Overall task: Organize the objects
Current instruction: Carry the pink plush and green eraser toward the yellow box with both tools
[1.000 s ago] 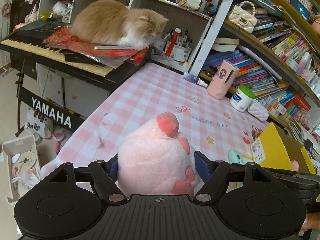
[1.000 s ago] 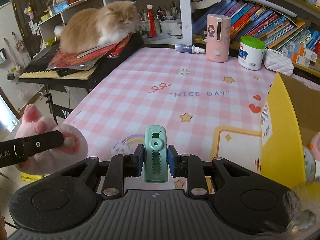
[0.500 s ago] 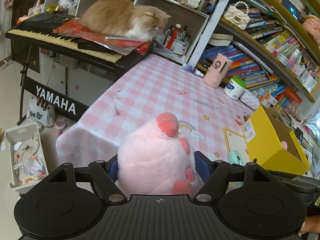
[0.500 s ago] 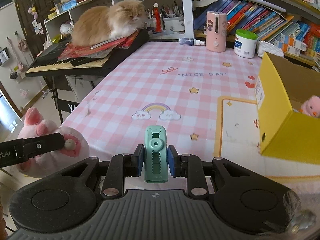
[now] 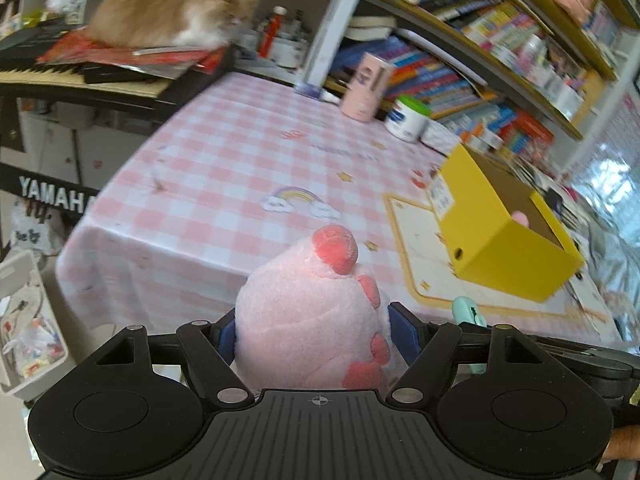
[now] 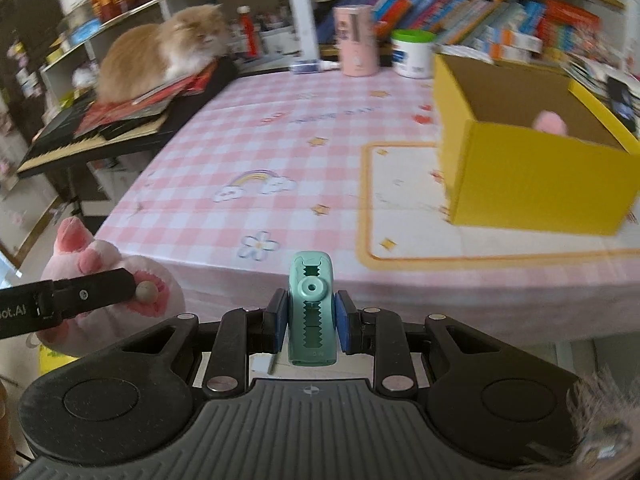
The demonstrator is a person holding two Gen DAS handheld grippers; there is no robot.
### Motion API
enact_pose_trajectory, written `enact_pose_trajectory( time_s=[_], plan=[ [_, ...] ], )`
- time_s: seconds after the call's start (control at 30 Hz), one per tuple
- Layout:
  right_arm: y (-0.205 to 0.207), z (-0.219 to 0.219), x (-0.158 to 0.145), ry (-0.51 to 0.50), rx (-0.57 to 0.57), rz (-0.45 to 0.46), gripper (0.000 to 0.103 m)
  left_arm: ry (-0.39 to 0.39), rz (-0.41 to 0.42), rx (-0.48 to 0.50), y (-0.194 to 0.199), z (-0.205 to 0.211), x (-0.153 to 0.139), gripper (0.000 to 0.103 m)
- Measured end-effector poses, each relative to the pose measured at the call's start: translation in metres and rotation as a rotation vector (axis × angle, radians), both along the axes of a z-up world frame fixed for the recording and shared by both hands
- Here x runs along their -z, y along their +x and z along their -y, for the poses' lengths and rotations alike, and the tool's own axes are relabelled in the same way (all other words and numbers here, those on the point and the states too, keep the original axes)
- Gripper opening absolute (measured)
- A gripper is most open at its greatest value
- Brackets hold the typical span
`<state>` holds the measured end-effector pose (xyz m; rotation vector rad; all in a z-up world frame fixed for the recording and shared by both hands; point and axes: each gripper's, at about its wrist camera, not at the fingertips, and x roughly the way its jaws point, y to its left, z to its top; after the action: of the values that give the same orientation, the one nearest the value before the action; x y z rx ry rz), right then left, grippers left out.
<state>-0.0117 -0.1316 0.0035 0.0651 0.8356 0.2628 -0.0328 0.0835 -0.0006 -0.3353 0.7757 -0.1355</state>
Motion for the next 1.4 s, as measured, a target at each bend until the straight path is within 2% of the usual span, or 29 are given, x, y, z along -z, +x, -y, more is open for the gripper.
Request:
enact_pose_trajectory(
  time_s=[0.67,0.87,1.4],
  plan=[
    [-0.013,0.101,-0.006,-0.001,0.225,0.001,0.023,0.017,0.014,0.226,0.037,0.101,-0.009,0.074],
    [-0.009,0.125,-0.009,0.001,0.258,0.001,0.023,0.025,0.021,0.247,0.046,0.124,-0.012,0.074],
    [0.015,0.172,-0.008,-0.006,0.259,-0.014,0.023,0.023,0.027,0.252,0.067,0.173,-0.010,0.074]
  ],
)
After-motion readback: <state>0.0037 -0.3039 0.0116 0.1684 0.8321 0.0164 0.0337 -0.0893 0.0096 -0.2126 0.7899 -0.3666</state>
